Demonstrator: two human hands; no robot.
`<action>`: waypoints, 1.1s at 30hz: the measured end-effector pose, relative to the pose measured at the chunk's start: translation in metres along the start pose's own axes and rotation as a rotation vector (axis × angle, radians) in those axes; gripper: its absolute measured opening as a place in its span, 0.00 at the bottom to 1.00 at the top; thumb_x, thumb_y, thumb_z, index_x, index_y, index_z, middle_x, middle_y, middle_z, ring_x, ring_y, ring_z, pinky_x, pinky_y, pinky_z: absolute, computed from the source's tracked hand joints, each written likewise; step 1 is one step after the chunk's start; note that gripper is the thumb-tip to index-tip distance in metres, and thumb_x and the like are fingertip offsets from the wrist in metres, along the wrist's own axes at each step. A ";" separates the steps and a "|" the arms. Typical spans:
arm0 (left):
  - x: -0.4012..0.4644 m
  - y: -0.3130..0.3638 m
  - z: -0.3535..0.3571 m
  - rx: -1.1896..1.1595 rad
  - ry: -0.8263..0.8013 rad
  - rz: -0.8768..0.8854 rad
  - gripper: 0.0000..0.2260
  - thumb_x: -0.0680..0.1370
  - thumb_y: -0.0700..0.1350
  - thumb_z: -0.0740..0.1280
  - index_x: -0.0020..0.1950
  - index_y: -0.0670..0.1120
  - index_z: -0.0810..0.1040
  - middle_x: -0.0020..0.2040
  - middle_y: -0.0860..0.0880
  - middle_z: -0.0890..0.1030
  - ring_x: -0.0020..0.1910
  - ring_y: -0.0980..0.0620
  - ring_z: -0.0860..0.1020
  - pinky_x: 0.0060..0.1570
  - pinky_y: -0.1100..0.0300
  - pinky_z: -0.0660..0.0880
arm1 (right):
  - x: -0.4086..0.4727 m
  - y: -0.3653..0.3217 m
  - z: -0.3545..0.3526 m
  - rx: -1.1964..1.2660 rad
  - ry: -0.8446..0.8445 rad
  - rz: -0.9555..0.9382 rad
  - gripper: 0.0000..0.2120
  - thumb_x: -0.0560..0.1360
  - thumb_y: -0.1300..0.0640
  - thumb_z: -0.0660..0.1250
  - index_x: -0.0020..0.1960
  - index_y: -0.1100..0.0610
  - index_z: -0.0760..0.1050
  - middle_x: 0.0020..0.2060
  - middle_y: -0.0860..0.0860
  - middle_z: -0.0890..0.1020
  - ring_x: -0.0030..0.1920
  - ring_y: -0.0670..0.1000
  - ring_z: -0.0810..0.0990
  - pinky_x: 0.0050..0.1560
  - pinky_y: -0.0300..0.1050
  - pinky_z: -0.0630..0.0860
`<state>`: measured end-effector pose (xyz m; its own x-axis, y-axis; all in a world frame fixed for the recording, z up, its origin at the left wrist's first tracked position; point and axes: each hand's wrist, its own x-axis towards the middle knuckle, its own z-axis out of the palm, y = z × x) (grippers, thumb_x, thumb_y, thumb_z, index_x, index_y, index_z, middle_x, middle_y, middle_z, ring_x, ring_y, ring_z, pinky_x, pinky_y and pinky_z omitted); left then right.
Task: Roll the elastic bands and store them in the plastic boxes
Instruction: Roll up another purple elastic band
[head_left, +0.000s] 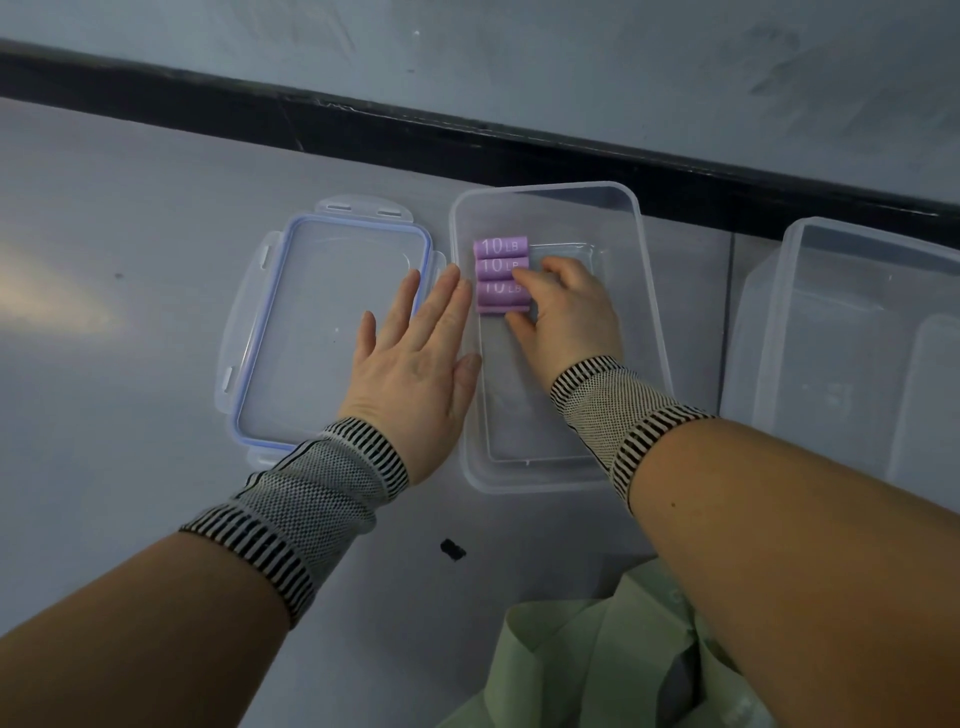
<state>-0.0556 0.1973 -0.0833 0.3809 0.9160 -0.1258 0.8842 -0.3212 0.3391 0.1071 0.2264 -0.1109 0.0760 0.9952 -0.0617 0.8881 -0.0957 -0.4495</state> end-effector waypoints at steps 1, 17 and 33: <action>0.000 0.000 -0.001 0.003 -0.007 -0.002 0.30 0.75 0.58 0.40 0.77 0.50 0.46 0.78 0.55 0.46 0.76 0.50 0.42 0.72 0.42 0.47 | 0.000 -0.001 -0.002 0.000 -0.017 0.007 0.22 0.76 0.54 0.66 0.69 0.53 0.69 0.68 0.55 0.69 0.68 0.56 0.67 0.66 0.49 0.65; -0.074 0.069 -0.021 0.055 -0.073 0.037 0.33 0.74 0.61 0.40 0.77 0.50 0.48 0.78 0.53 0.48 0.76 0.49 0.43 0.71 0.41 0.46 | -0.121 0.002 -0.077 -0.136 -0.106 -0.120 0.29 0.78 0.49 0.61 0.75 0.53 0.58 0.76 0.53 0.57 0.77 0.57 0.50 0.75 0.57 0.52; -0.227 0.129 0.027 0.207 -0.288 0.157 0.30 0.78 0.59 0.54 0.77 0.52 0.48 0.78 0.53 0.45 0.76 0.47 0.41 0.72 0.41 0.49 | -0.323 0.066 -0.093 -0.091 -0.154 0.119 0.26 0.73 0.53 0.69 0.69 0.60 0.69 0.70 0.61 0.66 0.69 0.61 0.66 0.68 0.56 0.65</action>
<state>-0.0210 -0.0588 -0.0357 0.5505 0.7560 -0.3540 0.8336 -0.5211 0.1834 0.1835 -0.0997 -0.0377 0.1184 0.9614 -0.2483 0.9149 -0.2028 -0.3491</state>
